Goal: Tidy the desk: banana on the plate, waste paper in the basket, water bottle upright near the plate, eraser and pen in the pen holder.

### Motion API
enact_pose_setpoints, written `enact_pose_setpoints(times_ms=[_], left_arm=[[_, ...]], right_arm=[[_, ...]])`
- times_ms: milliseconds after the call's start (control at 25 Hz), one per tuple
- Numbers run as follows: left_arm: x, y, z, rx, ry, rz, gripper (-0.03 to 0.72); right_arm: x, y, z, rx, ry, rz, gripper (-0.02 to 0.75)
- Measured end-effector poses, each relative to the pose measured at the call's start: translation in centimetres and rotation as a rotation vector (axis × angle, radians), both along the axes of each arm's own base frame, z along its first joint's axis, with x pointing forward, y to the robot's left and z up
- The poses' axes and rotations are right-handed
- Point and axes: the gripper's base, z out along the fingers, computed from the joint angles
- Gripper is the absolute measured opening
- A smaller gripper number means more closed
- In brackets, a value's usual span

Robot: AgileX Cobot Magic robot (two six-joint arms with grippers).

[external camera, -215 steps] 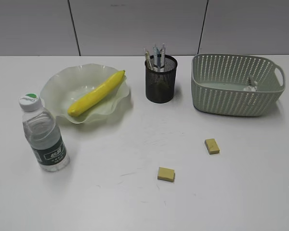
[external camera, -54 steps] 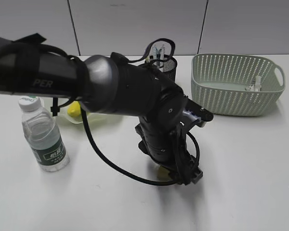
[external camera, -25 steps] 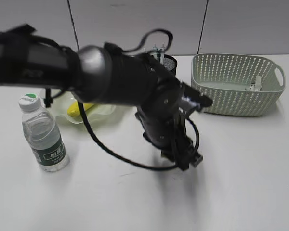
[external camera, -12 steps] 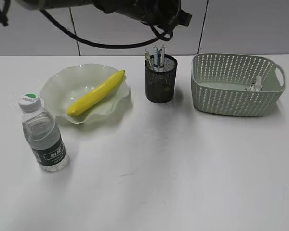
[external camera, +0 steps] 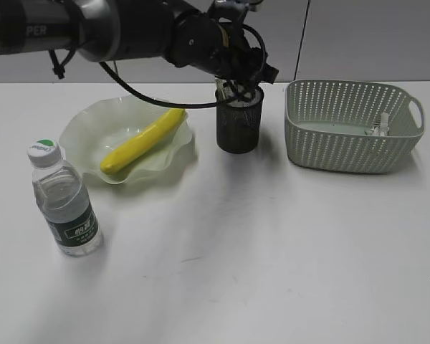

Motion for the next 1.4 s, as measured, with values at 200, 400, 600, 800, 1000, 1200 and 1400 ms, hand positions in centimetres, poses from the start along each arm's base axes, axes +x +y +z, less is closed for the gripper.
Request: enact_pose_setpoints(times_ms=[200, 400, 600, 800, 1000, 1200, 1400], left_arm=[[0.2, 1.0, 1.1, 0.010, 0.009, 0.024, 0.456], [-1.1, 2.2, 4.9, 0.028, 0.022, 0.051, 0.407], [-4.1, 4.7, 10.4, 0.005, -0.016, 0.061, 0.338], [-11.2, 10.1, 13.1, 0.012, -0.054, 0.045, 0.331], [-21.4, 18.0, 14.3, -0.016, -0.068, 0.060, 0.372], [-31.6, 25.6, 13.5, -0.102, -0.029, 0.104, 0.453], [-38.5, 31.0, 11.2, -0.122, 0.012, 0.143, 0.463]], right_arm=[[0.0, 0.0, 0.0, 0.000, 0.000, 0.000, 0.330], [0.0, 0.0, 0.0, 0.000, 0.000, 0.000, 0.330], [0.0, 0.0, 0.0, 0.000, 0.000, 0.000, 0.330], [0.0, 0.0, 0.0, 0.000, 0.000, 0.000, 0.330], [0.0, 0.0, 0.0, 0.000, 0.000, 0.000, 0.330], [0.0, 0.0, 0.0, 0.001, 0.000, 0.000, 0.330], [0.0, 0.0, 0.0, 0.001, 0.000, 0.000, 0.330]])
